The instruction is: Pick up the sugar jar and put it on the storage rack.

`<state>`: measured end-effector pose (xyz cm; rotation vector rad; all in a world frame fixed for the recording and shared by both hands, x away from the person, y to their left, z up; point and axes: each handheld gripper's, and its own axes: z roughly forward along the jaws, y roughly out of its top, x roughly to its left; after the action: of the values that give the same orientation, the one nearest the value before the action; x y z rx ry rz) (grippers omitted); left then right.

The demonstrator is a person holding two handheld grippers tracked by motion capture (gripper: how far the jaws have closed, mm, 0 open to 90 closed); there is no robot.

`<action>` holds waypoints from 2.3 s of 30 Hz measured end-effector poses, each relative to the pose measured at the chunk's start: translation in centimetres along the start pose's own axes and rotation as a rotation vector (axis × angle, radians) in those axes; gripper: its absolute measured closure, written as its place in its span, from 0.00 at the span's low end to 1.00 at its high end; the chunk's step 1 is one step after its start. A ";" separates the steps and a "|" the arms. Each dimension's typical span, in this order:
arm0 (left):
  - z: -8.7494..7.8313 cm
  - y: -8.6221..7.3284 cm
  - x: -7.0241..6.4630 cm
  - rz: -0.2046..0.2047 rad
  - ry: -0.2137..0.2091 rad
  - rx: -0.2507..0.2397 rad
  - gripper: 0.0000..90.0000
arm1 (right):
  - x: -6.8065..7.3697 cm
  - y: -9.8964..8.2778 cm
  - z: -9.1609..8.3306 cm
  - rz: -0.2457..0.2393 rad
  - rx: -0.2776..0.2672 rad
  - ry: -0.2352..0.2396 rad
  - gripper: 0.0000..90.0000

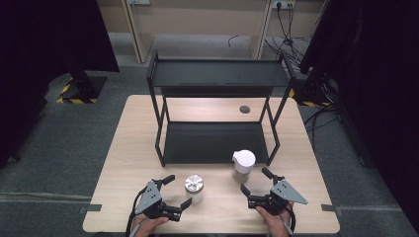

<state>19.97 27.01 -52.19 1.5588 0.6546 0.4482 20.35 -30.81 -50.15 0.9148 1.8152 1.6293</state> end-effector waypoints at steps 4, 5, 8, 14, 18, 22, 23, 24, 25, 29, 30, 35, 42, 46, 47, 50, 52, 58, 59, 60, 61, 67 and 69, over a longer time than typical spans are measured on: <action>0.0 0.0 -0.1 0.008 -0.005 -0.004 0.00 | 0.0 0.0 0.0 0.002 -0.003 0.002 0.00; 0.0 0.0 0.0 0.008 -0.005 -0.006 0.00 | 0.0 0.0 0.0 0.002 -0.004 0.002 0.00; 0.0 0.0 0.0 0.002 -0.004 -0.002 0.00 | 0.0 0.0 0.0 0.001 -0.004 0.003 0.00; 0.1 0.0 0.0 0.004 -0.010 -0.001 0.00 | -0.2 -0.1 -0.1 0.003 -0.013 0.003 0.00; 0.1 0.0 0.1 0.003 -0.009 -0.003 0.00 | -0.2 -0.2 -0.1 0.001 -0.014 0.004 0.00; 0.1 0.0 0.1 0.002 -0.007 -0.004 0.00 | -0.2 -0.2 -0.1 0.005 -0.018 0.002 0.00; 0.1 0.0 0.1 0.002 -0.007 -0.004 0.00 | -0.2 -0.2 -0.1 0.005 -0.018 0.002 0.00; 0.1 0.0 0.1 0.001 -0.006 -0.005 0.00 | -0.2 -0.2 -0.1 0.007 -0.018 0.001 0.00; 0.1 0.0 0.1 0.001 -0.006 -0.005 0.00 | -0.2 -0.2 -0.1 0.008 -0.019 0.001 0.00; 0.1 0.0 0.0 0.006 -0.006 -0.004 0.00 | -0.3 -0.2 0.0 0.007 -0.019 0.003 0.00; 0.1 0.0 0.0 0.008 -0.006 -0.003 0.00 | -0.3 -0.2 0.0 0.007 -0.019 0.004 0.00; 0.1 0.0 -0.1 0.007 -0.006 -0.005 0.00 | -0.3 -0.2 0.0 0.001 -0.019 0.006 0.00; 0.1 0.0 -0.1 0.004 -0.006 -0.003 0.00 | -0.3 -0.3 0.0 0.005 -0.022 0.001 0.00; 0.0 0.0 -0.1 0.007 -0.007 -0.002 0.00 | -0.2 -0.3 -0.1 -0.002 -0.023 0.000 0.00; 0.0 0.1 -0.2 0.009 -0.007 -0.002 0.00 | -0.2 -0.3 -0.1 -0.004 -0.023 -0.001 0.00; 0.0 0.1 -0.2 0.011 -0.009 -0.001 0.00 | -0.1 -0.2 -0.2 -0.008 -0.025 0.000 0.00; 0.1 0.1 -0.3 0.008 -0.007 0.001 0.00 | -0.1 -0.2 -0.3 -0.011 -0.024 0.001 0.00; 0.4 0.0 -0.5 0.010 -0.010 0.007 0.00 | -0.1 -0.2 -0.2 -0.007 -0.023 -0.003 0.00; 0.5 0.0 -0.5 0.011 -0.012 0.010 0.00 | -0.1 -0.2 -0.2 -0.007 -0.023 -0.003 0.00; 0.5 0.1 -0.6 0.011 -0.012 0.010 0.00 | -0.1 -0.2 -0.3 -0.006 -0.023 -0.003 0.00; 0.6 0.1 -0.6 0.013 -0.013 0.010 0.00 | -0.2 -0.2 -0.3 -0.006 -0.024 -0.002 0.00; 1.0 0.3 -0.8 0.017 -0.004 0.028 0.00 | -0.2 -0.3 -0.3 -0.007 -0.024 -0.003 0.00; 1.2 0.4 -0.7 0.003 -0.007 0.027 0.00 | -0.2 -0.3 -0.3 -0.005 -0.026 -0.006 0.00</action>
<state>20.20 25.64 -51.89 1.5865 0.6555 0.4376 20.26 -31.18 -50.40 0.9022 1.7875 1.6415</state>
